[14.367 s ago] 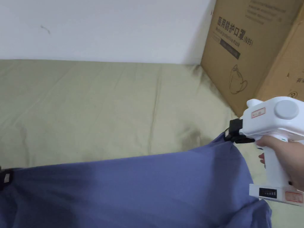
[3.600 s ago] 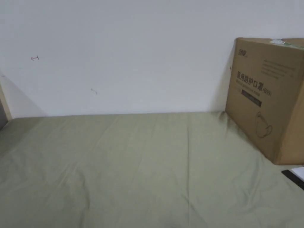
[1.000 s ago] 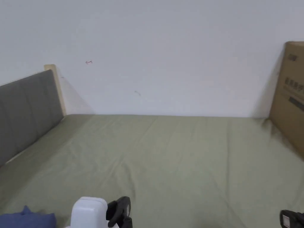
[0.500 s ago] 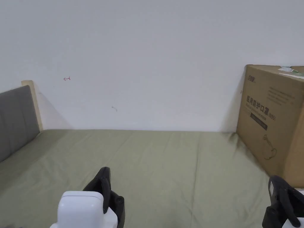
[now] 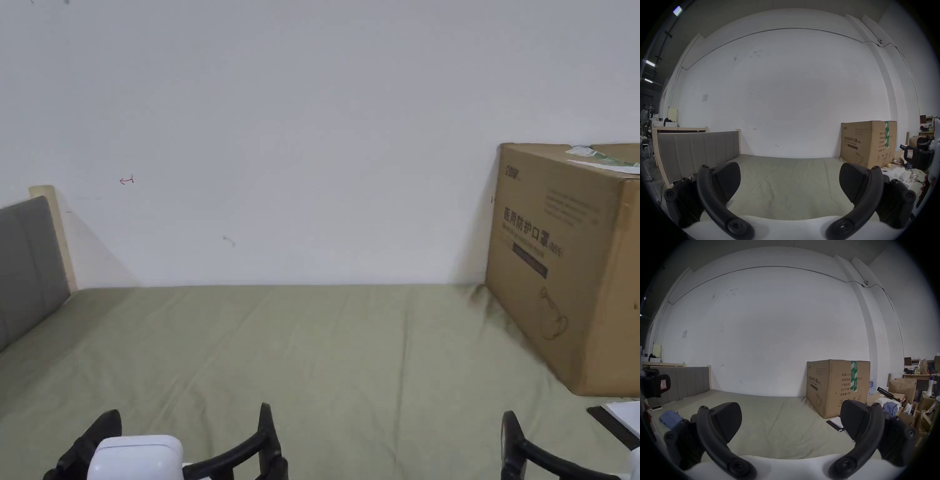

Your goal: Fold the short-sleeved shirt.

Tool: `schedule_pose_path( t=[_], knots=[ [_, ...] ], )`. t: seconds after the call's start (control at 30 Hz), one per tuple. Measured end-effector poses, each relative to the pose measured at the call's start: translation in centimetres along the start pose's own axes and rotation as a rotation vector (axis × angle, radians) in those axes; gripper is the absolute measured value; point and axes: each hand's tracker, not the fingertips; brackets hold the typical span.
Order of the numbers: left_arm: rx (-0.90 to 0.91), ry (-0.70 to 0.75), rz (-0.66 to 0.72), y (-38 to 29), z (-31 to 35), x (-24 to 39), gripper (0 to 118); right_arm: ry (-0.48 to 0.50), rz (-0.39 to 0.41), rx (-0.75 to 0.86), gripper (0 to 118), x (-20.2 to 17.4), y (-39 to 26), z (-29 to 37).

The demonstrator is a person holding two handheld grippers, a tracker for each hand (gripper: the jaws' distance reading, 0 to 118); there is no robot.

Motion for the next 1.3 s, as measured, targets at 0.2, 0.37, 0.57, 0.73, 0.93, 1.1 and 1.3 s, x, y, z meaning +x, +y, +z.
schedule_pose_path(
  t=[0.2,0.37,0.57,0.73,0.93,1.1,1.3],
  knots=[
    [-0.025,-0.020,-0.038,-0.1,-0.4,-0.1,118,0.017,0.003,-0.025,118,-0.3,-0.2,-0.6],
    [-0.065,-0.055,-0.024,-0.1,-1.1,-1.0,118,0.029,0.010,-0.021,118,-0.6,0.0,-0.7],
    [-0.098,0.024,-0.022,0.0,-2.4,-1.1,118,0.063,0.048,-0.062,118,-1.5,-0.1,-1.3],
    [-0.063,-0.013,-0.039,-0.2,-2.3,-1.3,118,0.069,0.047,-0.089,118,-2.4,-0.6,-1.3],
    [-0.163,-0.073,0.009,0.2,-2.0,-1.2,118,0.079,0.054,-0.090,118,-2.7,-0.8,-1.3],
    [-0.181,-0.061,0.050,0.6,-2.3,-0.8,118,0.080,0.055,-0.097,118,-2.8,-0.7,-1.3],
    [-0.193,-0.078,0.042,0.8,-2.1,-0.6,117,0.085,0.065,-0.111,118,-3.0,-1.2,-1.5]
  ],
)
